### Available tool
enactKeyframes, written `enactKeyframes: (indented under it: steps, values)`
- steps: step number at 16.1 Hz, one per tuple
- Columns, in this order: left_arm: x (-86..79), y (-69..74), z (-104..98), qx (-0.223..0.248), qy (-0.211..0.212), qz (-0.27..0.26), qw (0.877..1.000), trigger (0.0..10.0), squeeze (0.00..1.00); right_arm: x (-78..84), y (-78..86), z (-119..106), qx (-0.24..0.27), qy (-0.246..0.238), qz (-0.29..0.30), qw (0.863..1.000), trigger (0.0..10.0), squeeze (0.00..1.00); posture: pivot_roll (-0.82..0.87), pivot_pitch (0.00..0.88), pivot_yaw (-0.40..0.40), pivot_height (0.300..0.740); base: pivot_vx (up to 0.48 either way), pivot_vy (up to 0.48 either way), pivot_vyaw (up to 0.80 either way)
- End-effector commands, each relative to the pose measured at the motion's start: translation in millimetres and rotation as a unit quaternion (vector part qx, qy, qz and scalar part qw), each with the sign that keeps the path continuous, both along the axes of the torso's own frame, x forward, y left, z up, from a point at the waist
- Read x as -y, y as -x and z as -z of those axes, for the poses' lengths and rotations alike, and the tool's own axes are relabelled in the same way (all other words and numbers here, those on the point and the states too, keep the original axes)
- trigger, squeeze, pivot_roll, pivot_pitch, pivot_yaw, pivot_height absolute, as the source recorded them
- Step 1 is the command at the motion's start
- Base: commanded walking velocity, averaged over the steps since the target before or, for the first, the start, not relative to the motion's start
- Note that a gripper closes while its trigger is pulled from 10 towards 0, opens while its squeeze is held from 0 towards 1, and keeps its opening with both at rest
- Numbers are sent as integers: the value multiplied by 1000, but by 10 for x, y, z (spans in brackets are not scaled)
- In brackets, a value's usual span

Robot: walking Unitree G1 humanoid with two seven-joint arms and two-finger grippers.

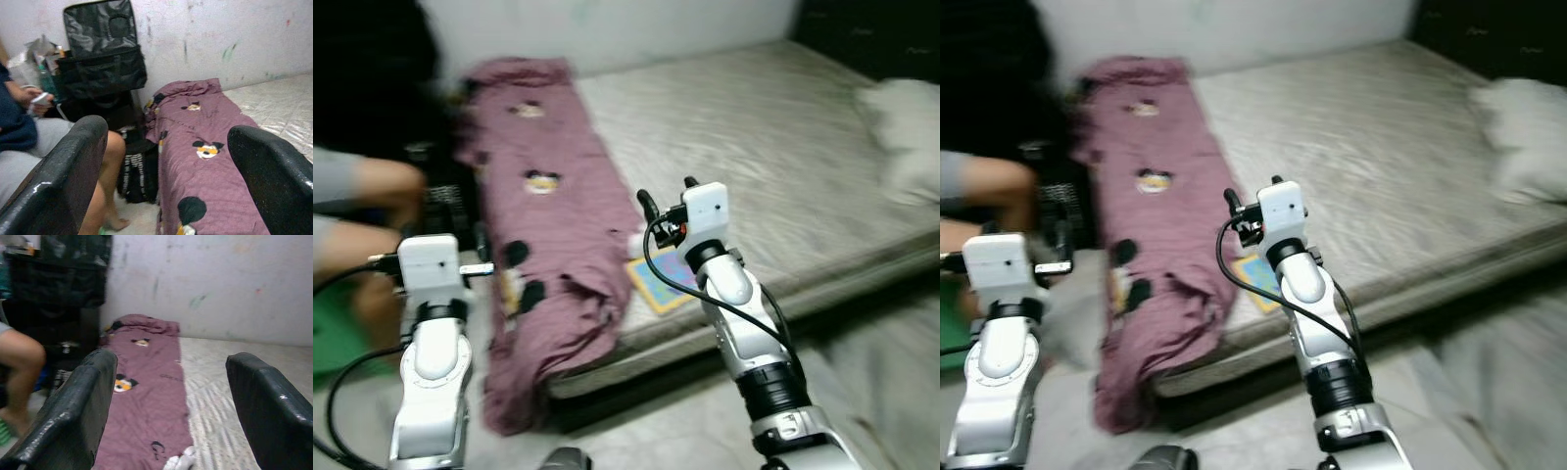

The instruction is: Clean up the room

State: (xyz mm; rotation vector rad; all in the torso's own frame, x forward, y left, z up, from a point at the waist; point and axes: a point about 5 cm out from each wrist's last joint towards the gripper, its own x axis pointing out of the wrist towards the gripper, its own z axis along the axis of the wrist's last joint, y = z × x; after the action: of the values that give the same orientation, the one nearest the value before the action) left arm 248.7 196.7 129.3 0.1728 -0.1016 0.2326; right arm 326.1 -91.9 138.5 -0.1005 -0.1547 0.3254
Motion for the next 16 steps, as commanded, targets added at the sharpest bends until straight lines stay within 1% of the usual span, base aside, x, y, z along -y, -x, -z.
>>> enactKeyframes:
  steps: [1, 2, 4, 6, 16]
  values:
    - [26, -8, -6, 1, 1, 10, 1000, 10000, 0, 41, -22, -10, 1, -4, 5, 1000, 10000, 0, -34, 0, 38, 740, 0, 0, 800]
    - [42, -13, -5, 0, 3, 17, 1000, 10000, 0, 41, -25, -21, 4, -5, 5, 1000, 10000, 0, -34, 0, 38, 740, 0, 0, 438]
    - [78, -11, -11, 4, 10, 36, 999, 10000, 0, 50, -37, -29, 4, -7, 5, 1000, 10000, 0, -34, 0, 38, 740, 0, 0, 0]
    - [84, -5, -19, 7, 12, 43, 999, 10000, 0, 43, -41, -32, 5, -8, 5, 1000, 10000, 0, -34, 0, 38, 740, 0, 0, 0]
    - [107, -17, -45, 14, 17, 59, 998, 10000, 0, 20, -53, -39, 7, -13, 2, 1000, 10000, 0, -36, 0, 38, 740, 325, 0, 0]
